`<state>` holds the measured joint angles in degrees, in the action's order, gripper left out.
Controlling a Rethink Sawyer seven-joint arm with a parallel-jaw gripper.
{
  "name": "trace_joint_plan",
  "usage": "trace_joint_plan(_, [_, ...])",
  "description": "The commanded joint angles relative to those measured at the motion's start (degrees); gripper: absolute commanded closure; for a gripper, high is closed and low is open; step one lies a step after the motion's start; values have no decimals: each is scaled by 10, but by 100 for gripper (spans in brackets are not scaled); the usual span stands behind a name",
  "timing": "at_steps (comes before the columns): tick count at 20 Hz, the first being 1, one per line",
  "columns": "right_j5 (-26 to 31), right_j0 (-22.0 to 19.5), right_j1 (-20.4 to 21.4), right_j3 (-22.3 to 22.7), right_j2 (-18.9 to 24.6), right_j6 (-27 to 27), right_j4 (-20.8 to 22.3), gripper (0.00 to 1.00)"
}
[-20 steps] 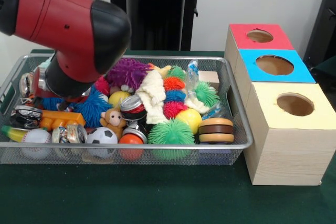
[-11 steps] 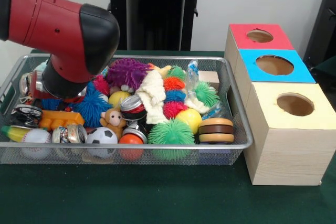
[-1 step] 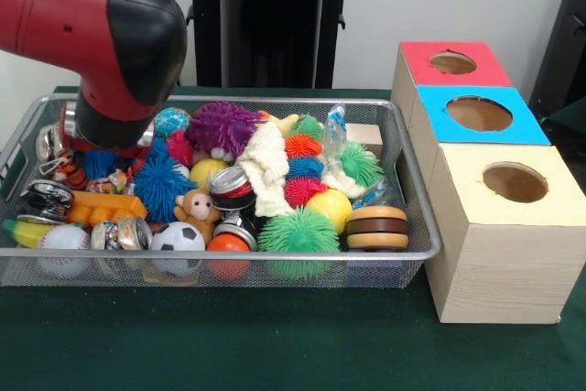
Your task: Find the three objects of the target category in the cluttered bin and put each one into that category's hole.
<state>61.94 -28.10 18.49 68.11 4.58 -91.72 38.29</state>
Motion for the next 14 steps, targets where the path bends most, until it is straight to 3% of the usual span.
trace_joint_plan(1, [82, -15, -13, 103, 54, 89, -56, 0])
trace_joint_plan(4, [50, -25, -13, 114, 63, 79, -77, 0])
trace_joint_plan(5, [34, -29, -12, 120, 67, 76, -85, 100])
trace_joint_plan(10, [-2, -44, -5, 133, 90, 108, -85, 100])
trace_joint_plan(14, [-16, -48, 14, 149, 97, 58, -108, 100])
